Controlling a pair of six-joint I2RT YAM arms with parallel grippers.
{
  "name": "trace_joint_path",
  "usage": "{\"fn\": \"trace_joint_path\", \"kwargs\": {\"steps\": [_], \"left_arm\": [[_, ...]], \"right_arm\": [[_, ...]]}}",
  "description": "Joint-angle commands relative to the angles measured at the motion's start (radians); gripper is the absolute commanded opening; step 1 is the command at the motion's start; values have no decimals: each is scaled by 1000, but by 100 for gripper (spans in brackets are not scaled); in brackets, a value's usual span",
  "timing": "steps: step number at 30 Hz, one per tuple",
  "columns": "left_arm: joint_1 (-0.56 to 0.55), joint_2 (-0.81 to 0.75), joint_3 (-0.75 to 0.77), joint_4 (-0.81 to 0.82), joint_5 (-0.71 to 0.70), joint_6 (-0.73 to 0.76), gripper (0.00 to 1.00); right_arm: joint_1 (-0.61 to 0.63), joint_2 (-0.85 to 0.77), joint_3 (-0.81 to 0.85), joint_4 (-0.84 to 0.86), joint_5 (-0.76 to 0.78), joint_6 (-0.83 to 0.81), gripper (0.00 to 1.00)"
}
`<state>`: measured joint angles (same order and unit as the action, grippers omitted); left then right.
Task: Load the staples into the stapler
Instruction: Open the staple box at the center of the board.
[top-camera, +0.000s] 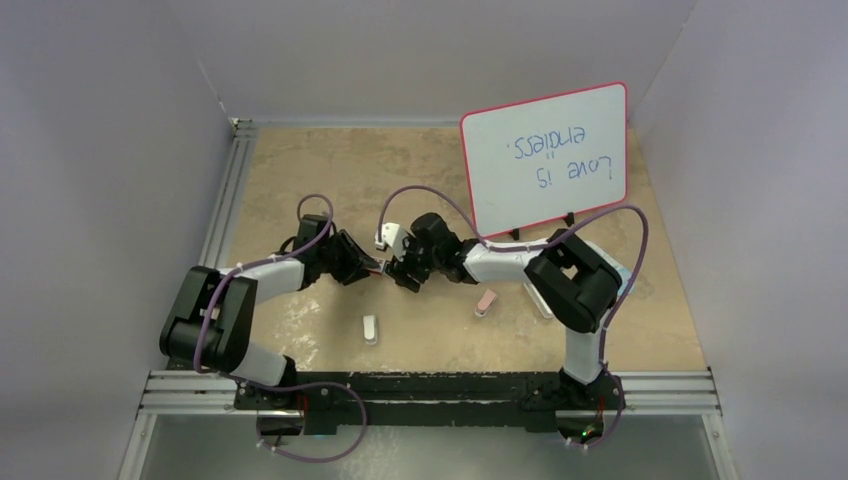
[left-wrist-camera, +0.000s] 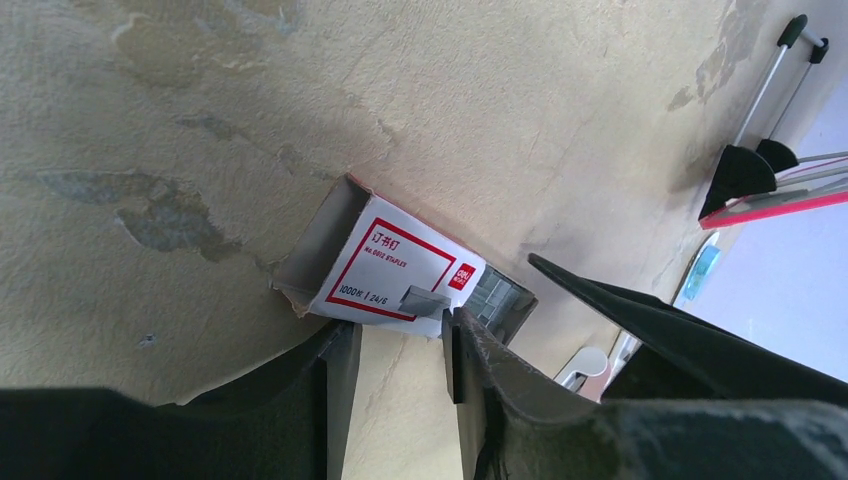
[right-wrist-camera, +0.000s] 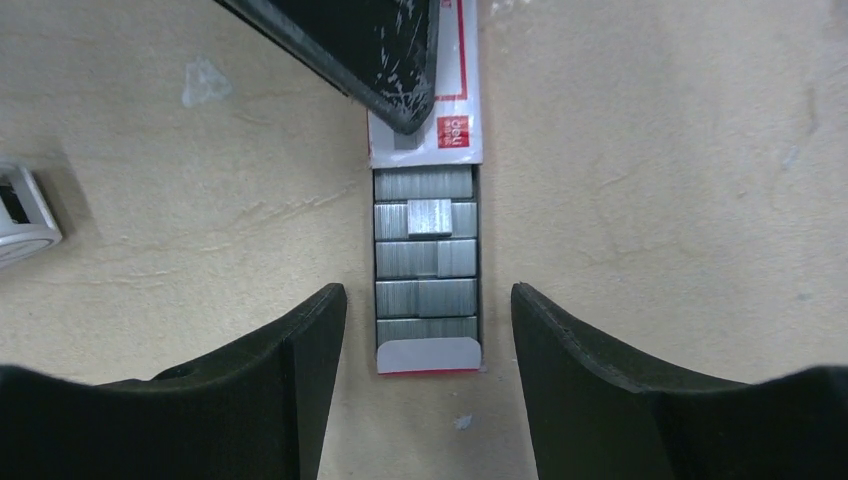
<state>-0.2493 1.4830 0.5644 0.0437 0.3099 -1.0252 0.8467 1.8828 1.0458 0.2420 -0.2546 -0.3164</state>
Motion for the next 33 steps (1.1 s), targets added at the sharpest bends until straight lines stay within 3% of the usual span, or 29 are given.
{"fn": "trace_joint_path", "kwargs": {"steps": [1, 12, 18, 22, 29, 33], "left_arm": [[10, 15, 20, -10, -16, 51, 38], [61, 40, 26, 0, -29, 81, 39], [70, 13, 49, -97, -92, 96, 52], [75, 18, 83, -131, -110, 151, 55], [81, 30, 103, -139, -127, 243, 49], [105, 32, 80, -30, -28, 295, 42]], "right_arm": [[14, 16, 40, -1, -18, -29, 64], [22, 39, 48, -41, 16, -54, 45], [21, 36, 52, -48, 0, -66, 40], [21, 39, 55, -59, -23, -85, 38], [21, 50, 64, -115, -76, -125, 36], [21, 59, 67, -125, -84, -129, 35]]}}
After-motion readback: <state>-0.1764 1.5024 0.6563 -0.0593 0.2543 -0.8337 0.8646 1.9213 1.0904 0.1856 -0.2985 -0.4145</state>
